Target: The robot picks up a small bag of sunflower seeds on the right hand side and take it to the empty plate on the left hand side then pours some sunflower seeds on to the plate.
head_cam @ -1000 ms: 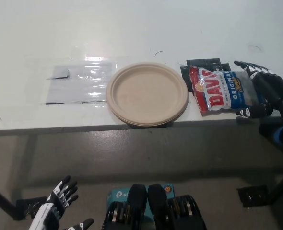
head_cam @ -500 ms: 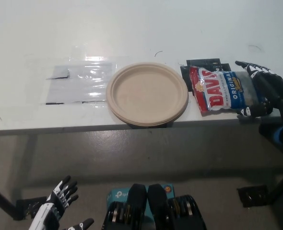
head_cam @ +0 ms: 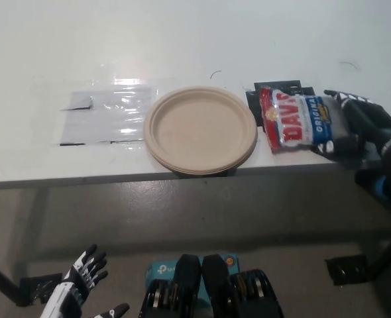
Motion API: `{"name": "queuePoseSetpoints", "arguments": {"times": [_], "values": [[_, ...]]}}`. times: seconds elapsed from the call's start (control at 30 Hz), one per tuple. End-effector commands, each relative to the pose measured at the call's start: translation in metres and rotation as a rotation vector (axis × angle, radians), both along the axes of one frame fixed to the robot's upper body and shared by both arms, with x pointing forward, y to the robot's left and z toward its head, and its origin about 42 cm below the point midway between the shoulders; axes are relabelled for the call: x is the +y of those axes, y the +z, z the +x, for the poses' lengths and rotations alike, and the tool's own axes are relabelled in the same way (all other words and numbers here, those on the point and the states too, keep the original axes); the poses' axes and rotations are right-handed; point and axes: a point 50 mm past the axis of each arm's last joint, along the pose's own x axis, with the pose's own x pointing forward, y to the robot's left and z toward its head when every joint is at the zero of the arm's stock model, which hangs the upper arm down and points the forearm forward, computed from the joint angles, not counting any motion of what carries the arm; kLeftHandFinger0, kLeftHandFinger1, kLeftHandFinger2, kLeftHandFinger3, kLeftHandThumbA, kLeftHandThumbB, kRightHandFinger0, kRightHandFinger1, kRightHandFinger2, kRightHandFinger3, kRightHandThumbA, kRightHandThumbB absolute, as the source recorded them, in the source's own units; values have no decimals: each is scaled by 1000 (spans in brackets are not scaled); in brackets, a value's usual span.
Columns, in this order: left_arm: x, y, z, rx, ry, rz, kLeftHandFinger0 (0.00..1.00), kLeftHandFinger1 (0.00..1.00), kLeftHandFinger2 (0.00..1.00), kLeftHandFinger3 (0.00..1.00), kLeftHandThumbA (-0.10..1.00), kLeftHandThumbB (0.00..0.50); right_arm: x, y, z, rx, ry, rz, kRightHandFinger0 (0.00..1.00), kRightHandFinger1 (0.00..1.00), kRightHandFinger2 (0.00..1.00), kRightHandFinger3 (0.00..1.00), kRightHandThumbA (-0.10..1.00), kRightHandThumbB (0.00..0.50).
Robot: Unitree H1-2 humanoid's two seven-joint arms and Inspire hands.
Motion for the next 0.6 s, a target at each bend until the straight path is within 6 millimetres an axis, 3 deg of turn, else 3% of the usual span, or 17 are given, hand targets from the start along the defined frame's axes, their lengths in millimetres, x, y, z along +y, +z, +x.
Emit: {"name": "queuePoseSetpoints", "arguments": {"times": [0.0,0.03,0.07,0.1,0.2,0.27,0.37,0.4,0.43,0.57], "values": [[0,6,-3,-37,0,-12,1000,1000,1000,1000,1000,317,34,37,32,-331,0,-180,475,582,762,906,97,389],[0,6,-3,-40,3,-11,1000,1000,1000,1000,1000,315,38,35,33,-393,18,-276,67,184,377,589,-92,349],[0,6,-3,-44,8,-16,1000,1000,1000,1000,1000,306,42,33,35,-394,18,-311,3,9,208,323,-100,296],[0,7,-3,-44,11,-19,1000,1000,1000,1000,1000,313,44,35,36,-389,20,-315,1,36,289,319,-100,283],[1,10,-1,-49,15,-12,1000,1000,1000,1000,1000,324,51,36,40,-386,55,-374,0,182,713,713,-100,244],[2,11,1,-58,10,-14,1000,1000,1000,1000,1000,303,53,34,38,-409,76,-371,0,201,744,768,-100,257],[2,13,2,-60,13,-9,1000,1000,1000,1000,1000,304,57,27,35,-422,95,-349,0,146,667,740,-100,278],[3,13,3,-61,15,-8,1000,1000,1000,1000,1000,302,57,24,34,-427,95,-325,0,140,663,729,-100,274],[4,14,4,-61,15,-12,1000,1000,1000,1000,1000,302,57,18,32,-408,90,-294,0,177,702,757,-100,239],[6,11,0,-48,19,-19,1000,1000,1000,1000,1000,313,60,1,24,-412,89,-219,0,155,694,761,-100,227]]}}
